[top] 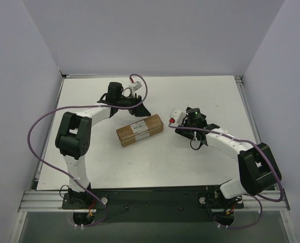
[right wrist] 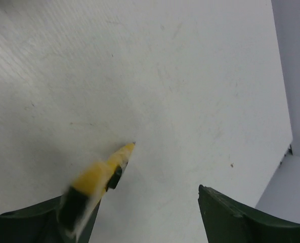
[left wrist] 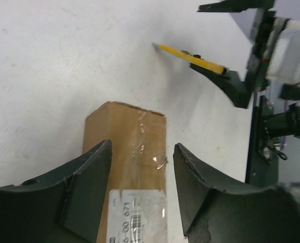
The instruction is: Unpack the express box
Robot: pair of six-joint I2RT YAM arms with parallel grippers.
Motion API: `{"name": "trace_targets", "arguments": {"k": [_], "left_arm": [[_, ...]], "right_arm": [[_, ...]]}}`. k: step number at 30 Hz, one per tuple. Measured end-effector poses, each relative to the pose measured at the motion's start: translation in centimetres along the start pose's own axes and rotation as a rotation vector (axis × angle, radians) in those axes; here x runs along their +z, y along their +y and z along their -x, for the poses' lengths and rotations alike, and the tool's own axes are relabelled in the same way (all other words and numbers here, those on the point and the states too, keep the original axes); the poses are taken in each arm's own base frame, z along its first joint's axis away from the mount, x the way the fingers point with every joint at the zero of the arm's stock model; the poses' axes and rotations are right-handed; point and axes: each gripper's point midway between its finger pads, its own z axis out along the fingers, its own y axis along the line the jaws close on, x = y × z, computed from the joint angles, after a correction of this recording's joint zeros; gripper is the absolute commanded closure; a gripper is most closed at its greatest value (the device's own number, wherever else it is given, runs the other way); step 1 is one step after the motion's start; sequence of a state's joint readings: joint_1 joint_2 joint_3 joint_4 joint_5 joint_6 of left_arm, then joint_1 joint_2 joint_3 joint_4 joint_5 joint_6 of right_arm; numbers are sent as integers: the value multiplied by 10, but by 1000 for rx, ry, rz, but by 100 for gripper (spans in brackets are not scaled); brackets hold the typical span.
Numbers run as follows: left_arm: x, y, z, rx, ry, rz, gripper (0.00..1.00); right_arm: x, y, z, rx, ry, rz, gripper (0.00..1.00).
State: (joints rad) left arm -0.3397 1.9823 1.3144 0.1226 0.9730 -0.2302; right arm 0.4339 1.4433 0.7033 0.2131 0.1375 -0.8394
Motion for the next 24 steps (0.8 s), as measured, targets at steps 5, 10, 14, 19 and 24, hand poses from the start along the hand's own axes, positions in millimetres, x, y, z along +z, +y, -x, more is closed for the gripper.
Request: {"name": "trace_targets", "arguments": {"k": [5,10,14,19,24], "left_arm": [[-19,18,0,63,44,113,36],[-38,29,-27,144,168,183,3],[-53,31,-46,207,253,227,3],[-62,30,-51,252,292,250,3],[-63,31,-55,253,307,258,5]], "right_arm": [[-21,-22,43,148,-72,113,16],[-53,-61,103,322,-235,155,17],[-44,-60,126,470,-236,239,19],[-4,-17,135,553,-173,429,21],[2,28,137,522,-125,588,22]]}}
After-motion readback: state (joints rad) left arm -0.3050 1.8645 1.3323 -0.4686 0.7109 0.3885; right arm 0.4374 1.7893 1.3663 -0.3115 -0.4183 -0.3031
